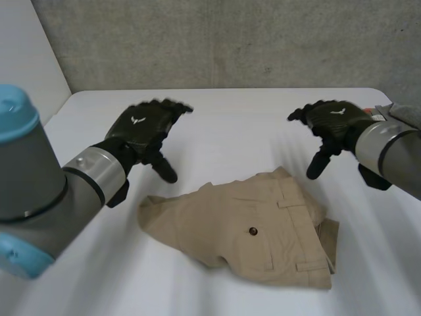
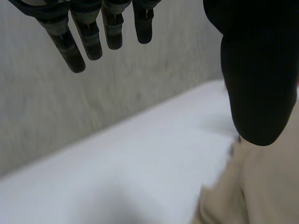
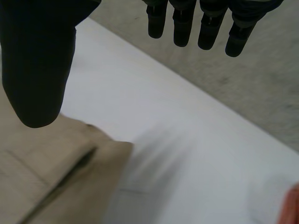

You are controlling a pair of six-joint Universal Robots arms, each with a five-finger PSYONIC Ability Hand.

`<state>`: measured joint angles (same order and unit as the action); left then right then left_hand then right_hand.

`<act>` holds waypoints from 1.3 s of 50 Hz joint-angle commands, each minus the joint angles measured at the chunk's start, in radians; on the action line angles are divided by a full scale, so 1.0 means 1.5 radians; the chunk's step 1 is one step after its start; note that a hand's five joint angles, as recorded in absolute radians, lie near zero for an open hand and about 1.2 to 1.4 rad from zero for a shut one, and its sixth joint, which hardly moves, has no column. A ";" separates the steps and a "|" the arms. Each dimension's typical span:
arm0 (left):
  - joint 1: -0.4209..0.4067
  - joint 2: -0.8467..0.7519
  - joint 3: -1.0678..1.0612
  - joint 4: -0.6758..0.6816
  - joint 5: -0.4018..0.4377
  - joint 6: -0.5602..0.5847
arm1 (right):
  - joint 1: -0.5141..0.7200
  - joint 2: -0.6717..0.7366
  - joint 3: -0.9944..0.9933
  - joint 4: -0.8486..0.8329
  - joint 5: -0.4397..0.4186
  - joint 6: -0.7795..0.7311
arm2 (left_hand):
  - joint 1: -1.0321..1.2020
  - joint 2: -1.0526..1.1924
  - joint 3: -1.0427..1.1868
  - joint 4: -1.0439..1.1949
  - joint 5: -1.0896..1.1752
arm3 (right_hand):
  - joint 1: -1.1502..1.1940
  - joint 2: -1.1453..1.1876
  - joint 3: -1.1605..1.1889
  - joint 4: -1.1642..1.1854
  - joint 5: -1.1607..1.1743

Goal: Fold the laundry.

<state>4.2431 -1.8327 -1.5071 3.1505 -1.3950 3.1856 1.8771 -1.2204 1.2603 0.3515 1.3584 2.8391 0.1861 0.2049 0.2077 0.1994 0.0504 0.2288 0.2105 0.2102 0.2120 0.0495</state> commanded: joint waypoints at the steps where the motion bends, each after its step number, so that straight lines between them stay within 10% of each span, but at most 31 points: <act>1: 0.056 -0.133 0.102 -0.172 0.009 0.022 | 0.035 0.098 -0.079 0.042 -0.003 0.010 | 0.003 -0.010 -0.012 -0.006 -0.023 | -0.036 -0.024 -0.024 -0.025 -0.033; 14: 0.074 -0.227 0.125 -0.274 -0.053 0.162 | 0.080 0.241 -0.174 0.132 -0.002 -0.021 | 0.016 0.004 0.002 0.007 -0.010 | 0.042 0.054 0.054 0.053 0.045; 22: 0.071 -0.248 0.130 -0.196 -0.055 0.219 | 0.089 0.272 -0.208 0.102 0.000 -0.058 | 0.608 0.596 0.594 0.599 0.582 | 0.778 0.790 0.791 0.789 0.782; 24: 0.063 -0.257 0.155 -0.154 -0.058 0.232 | 0.088 0.268 -0.235 0.056 0.005 -0.066 | 0.807 0.794 0.792 0.798 0.781 | 0.778 0.790 0.791 0.789 0.782; 41: 0.059 -0.112 0.321 0.419 -0.234 0.137 | 0.069 0.136 -0.231 -0.767 0.015 -0.040 | 0.807 0.794 0.792 0.798 0.781 | 0.778 0.790 0.791 0.789 0.782; 65: -0.001 -0.156 -0.103 0.281 -0.188 0.222 | 0.078 0.280 -0.057 -0.464 0.001 -0.149 | 0.807 0.794 0.792 0.798 0.781 | 0.778 0.790 0.791 0.789 0.782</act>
<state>4.2652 -1.9816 -1.5753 3.6061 -1.6684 3.4501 1.9846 -0.8716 1.0851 -0.4151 1.3384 2.7340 1.1513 1.1943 1.1913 1.1994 0.9936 1.1061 1.1697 1.1866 1.1980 1.0040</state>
